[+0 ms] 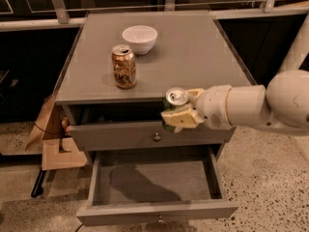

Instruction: Pick green can from middle drawer and place on counter

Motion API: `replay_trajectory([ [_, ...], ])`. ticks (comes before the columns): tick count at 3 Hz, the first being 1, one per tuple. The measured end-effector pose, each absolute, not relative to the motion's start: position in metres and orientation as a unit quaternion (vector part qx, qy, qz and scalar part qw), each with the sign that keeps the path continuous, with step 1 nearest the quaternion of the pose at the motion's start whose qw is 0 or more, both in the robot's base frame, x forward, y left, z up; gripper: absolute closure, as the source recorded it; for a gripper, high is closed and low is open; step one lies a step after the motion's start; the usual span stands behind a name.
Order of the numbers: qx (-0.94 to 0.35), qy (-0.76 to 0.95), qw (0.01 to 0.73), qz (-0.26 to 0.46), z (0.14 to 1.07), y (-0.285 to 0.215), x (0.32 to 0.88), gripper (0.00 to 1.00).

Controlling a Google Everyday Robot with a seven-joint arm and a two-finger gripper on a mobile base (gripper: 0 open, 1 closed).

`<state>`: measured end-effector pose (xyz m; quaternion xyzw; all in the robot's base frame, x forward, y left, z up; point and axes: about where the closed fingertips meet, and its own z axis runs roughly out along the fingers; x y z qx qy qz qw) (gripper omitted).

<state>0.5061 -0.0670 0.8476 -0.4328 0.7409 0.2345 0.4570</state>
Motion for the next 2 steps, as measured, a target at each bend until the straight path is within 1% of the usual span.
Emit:
replay_trajectory([
  [2,-0.399,0.767,0.45,0.223,0.896,-0.079,0.574,1.0],
])
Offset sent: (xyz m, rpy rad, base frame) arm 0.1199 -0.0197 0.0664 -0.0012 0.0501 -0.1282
